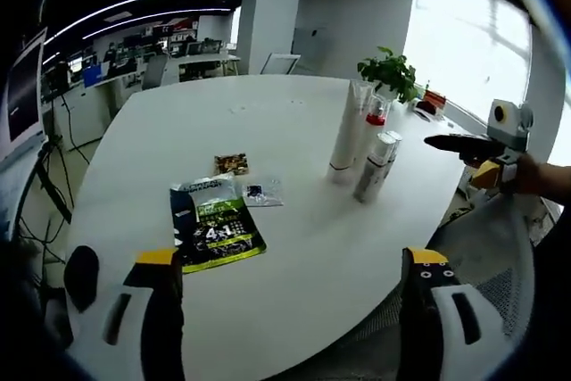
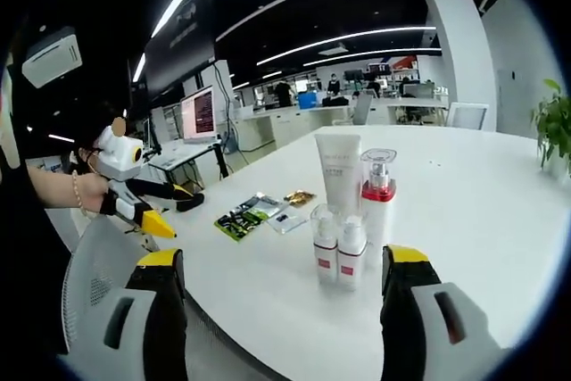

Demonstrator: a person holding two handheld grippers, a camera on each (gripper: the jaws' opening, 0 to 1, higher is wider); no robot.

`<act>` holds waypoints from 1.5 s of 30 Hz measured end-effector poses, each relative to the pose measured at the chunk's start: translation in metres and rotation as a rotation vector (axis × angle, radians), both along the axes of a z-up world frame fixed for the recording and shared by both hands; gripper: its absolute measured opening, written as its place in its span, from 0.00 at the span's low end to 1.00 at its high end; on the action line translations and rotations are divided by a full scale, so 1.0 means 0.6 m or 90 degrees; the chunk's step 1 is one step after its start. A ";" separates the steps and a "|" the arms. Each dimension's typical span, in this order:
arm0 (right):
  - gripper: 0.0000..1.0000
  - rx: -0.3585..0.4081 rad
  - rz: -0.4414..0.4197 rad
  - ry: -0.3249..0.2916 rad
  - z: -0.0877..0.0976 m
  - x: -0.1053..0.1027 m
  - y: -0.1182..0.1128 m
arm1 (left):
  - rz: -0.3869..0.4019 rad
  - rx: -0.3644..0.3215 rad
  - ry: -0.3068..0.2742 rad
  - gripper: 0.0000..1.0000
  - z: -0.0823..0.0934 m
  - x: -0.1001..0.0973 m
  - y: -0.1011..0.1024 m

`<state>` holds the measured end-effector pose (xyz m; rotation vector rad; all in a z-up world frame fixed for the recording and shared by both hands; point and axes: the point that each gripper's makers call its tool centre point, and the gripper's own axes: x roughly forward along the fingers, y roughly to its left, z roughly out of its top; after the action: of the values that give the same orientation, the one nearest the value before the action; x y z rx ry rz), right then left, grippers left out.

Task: Arrange the skincare products in the storage area until every visible bottle or jar stands upright without overlapping.

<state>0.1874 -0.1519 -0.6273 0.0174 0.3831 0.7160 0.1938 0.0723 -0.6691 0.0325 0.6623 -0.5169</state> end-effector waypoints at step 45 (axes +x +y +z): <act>0.90 -0.027 -0.031 0.035 -0.022 0.010 -0.012 | 0.062 0.177 0.117 0.86 -0.157 0.210 0.062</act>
<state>0.1934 -0.1590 -0.6403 0.0061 0.4488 0.6606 0.3197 0.1098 -0.7636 0.2160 0.9073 -0.3326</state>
